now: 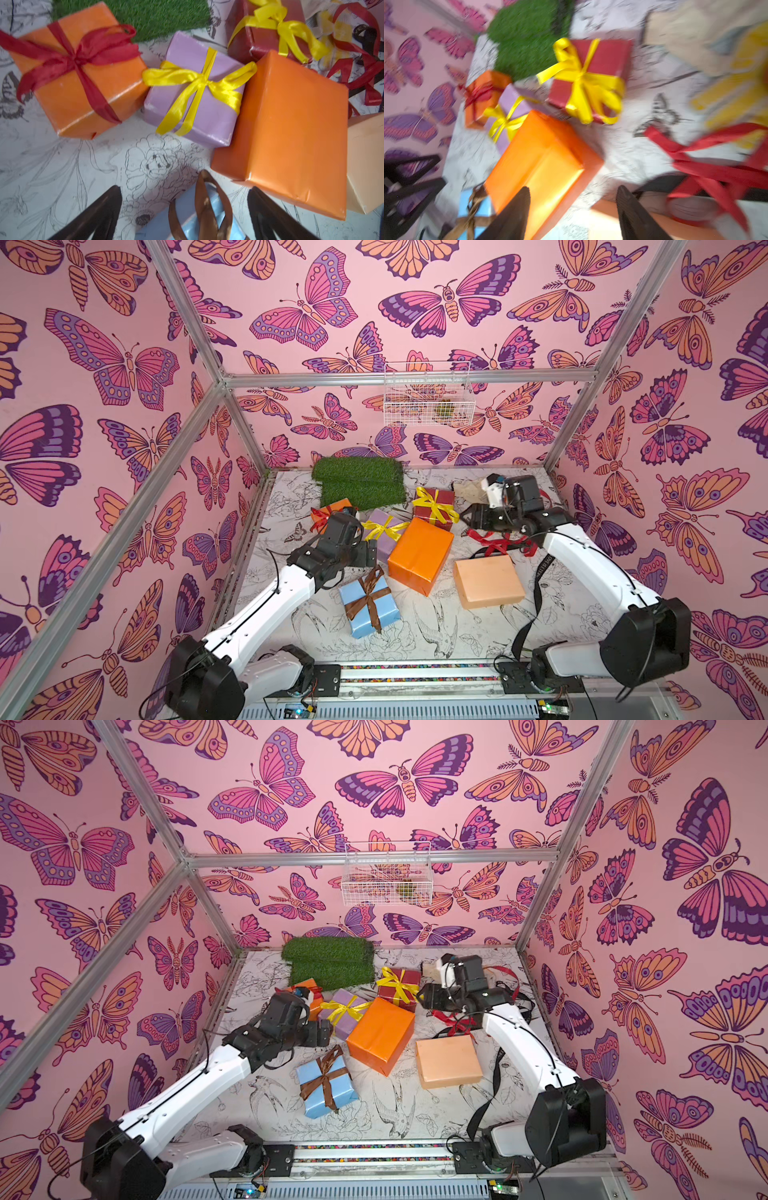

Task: Untie the ribbon bows on the gift boxes
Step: Place the ribbon at the center of the board, then untie the ribbon from the gift box.

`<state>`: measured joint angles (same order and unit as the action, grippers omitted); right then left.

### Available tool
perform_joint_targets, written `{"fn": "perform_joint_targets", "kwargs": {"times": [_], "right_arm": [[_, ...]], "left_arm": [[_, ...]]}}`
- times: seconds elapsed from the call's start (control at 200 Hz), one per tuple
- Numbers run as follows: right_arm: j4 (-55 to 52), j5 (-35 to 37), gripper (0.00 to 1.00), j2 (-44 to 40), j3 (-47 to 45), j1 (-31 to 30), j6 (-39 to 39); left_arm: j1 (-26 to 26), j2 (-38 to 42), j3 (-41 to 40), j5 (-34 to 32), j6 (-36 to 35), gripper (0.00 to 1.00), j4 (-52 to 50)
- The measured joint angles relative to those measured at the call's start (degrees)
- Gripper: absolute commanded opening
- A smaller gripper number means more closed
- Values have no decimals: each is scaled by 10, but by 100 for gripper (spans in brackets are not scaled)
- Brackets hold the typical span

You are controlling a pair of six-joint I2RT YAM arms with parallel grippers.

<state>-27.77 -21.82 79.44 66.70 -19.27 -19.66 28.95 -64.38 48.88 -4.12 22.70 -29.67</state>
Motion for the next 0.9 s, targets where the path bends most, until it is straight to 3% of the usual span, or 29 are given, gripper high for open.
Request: {"fn": "perform_joint_targets", "kwargs": {"times": [0.24,0.496,0.686,0.901], "right_arm": [[61,-102,46,70,6,-148,-11],[88,-107,39,210,66,-253,-44],[104,-103,37,231,83,-297,-73],[111,-99,32,253,115,-319,-96]], "left_arm": [[0,83,-90,-20,76,93,-46],[-14,90,-126,-38,125,86,-46],[-28,96,-163,-24,143,73,-18],[-31,98,-179,12,145,70,28]]}}
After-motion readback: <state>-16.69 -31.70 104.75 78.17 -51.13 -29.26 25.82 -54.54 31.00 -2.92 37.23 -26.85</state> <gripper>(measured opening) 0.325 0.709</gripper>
